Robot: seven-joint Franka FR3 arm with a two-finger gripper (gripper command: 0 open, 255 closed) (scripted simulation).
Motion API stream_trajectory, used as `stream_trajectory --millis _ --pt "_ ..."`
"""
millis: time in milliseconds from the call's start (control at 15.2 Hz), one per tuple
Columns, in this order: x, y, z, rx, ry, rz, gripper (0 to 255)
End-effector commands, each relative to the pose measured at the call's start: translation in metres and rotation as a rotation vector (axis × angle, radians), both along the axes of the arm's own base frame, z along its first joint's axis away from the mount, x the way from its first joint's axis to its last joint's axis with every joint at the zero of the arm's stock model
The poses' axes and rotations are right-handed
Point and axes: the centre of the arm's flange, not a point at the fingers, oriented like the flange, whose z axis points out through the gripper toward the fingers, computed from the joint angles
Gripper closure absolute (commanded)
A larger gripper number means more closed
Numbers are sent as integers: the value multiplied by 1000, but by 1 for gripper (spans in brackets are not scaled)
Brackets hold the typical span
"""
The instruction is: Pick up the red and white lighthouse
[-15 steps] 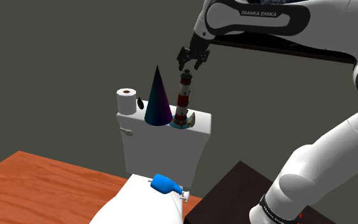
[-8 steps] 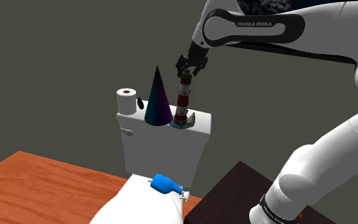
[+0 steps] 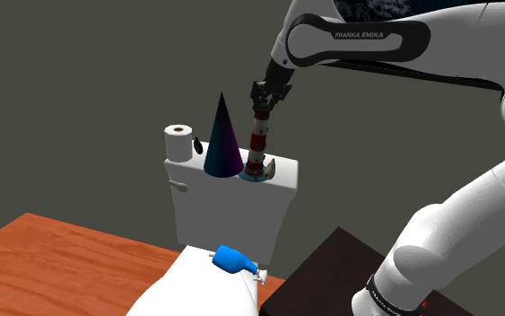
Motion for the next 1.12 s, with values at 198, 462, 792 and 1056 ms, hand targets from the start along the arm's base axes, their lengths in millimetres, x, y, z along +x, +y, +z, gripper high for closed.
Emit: stream_trajectory --millis 198,462,792,1056 --pt "1 -1 11 0 2 0 255" --pt "1 -1 32 0 2 0 255" --pt "1 -1 58 0 2 0 255" --pt "1 -1 79 0 2 0 255"
